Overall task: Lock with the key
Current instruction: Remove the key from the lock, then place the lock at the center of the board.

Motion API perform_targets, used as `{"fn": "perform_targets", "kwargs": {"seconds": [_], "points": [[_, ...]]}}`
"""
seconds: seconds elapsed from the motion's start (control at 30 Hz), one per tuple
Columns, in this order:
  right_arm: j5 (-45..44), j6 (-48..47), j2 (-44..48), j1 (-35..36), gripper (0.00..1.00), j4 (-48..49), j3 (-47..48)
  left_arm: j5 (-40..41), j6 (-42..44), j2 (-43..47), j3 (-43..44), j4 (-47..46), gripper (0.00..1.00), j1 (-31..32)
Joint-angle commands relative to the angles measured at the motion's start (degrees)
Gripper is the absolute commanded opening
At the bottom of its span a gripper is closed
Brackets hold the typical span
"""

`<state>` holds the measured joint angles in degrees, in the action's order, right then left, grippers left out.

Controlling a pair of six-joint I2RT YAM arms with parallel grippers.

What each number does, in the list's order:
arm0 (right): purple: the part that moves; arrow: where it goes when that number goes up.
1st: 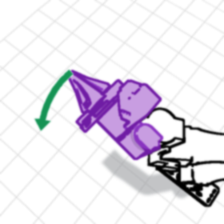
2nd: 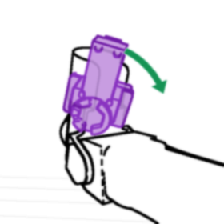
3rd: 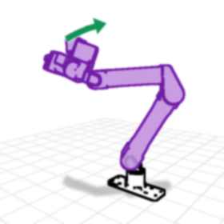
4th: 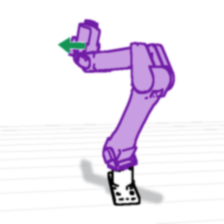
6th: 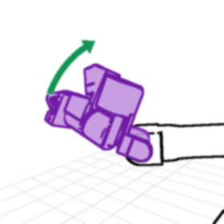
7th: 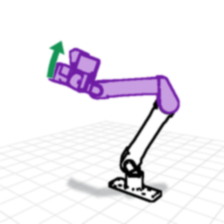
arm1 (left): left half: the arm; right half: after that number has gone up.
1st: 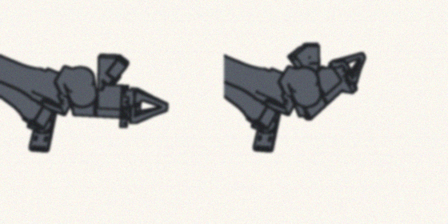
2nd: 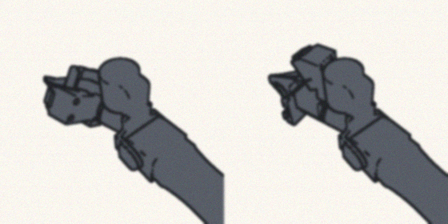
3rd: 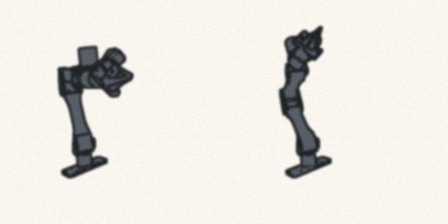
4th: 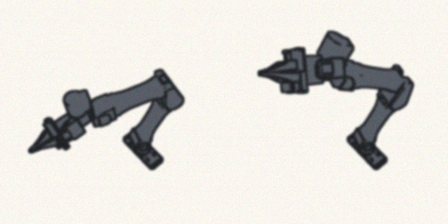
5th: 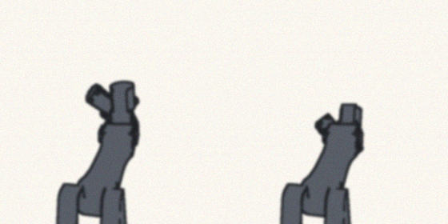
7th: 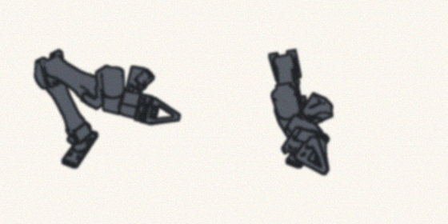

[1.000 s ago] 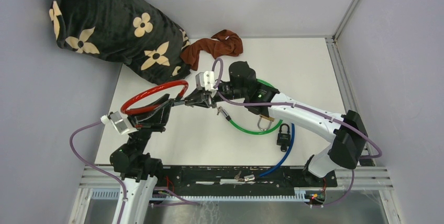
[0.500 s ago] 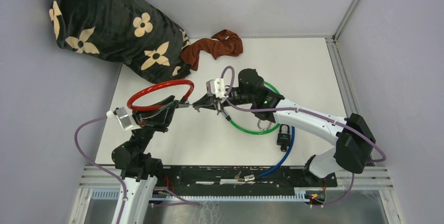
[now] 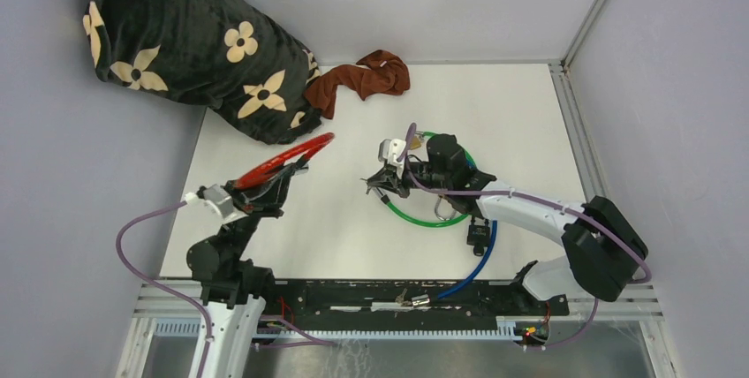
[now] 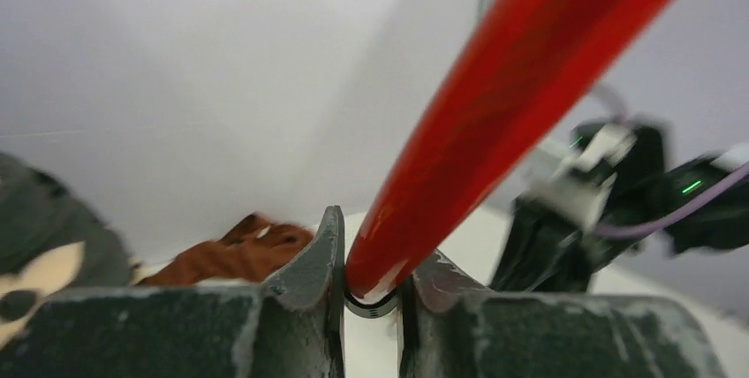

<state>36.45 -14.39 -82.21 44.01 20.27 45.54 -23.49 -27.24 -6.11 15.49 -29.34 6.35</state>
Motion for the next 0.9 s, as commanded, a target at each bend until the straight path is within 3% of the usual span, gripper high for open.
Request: {"fn": "perform_targets", "kwargs": {"seconds": [0.0,0.07,0.17,0.27,0.4,0.5,0.53,0.57,0.63,0.67,0.7,0.87], "points": [[-6.4,2.8,6.0,-0.2,0.0,4.4,-2.7,-1.9,42.6,-1.0,1.8,22.6,0.02,-0.2],[-9.4,2.8,8.2,-0.3,0.0,3.9,-4.5,-1.5,62.9,-0.6,-0.3,30.8,0.02,-0.2],[-11.6,2.4,9.6,-0.3,0.0,2.0,-5.3,-0.4,80.6,-0.6,-4.8,34.4,0.02,-0.3],[-14.0,1.5,10.0,-0.3,0.0,-1.0,-5.3,0.9,90.9,-3.1,-8.3,32.8,0.02,-0.2],[-15.5,0.9,10.3,-0.3,0.0,-2.4,-5.6,0.0,98.3,-9.7,-10.2,30.3,0.02,-0.2],[-16.3,0.7,10.4,0.0,0.0,-3.2,-5.5,-0.6,108.2,-12.4,-9.9,37.1,0.02,0.5],[-17.0,0.4,10.4,0.1,0.0,-3.9,-5.4,-0.3,112.5,-12.5,-9.8,41.9,0.07,0.5],[-17.4,0.2,10.6,0.1,0.0,-4.0,-5.5,0.0,115.2,-12.1,-9.3,45.8,0.19,0.5],[-17.1,0.5,11.0,0.4,0.0,-3.3,-5.7,0.5,119.1,-10.9,-7.9,53.9,0.55,0.5],[-17.1,0.6,10.7,0.9,0.0,-2.9,-5.5,0.7,121.3,-9.6,-6.9,58.8,0.9,0.5],[-17.1,0.7,10.1,1.7,0.0,-2.6,-5.0,1.0,125.3,-8.7,-5.7,63.5,0.99,0.6],[-15.5,3.3,0.9,7.6,0.0,-0.5,1.5,6.6,140.7,-5.0,-0.6,80.9,1.0,0.5]]}}
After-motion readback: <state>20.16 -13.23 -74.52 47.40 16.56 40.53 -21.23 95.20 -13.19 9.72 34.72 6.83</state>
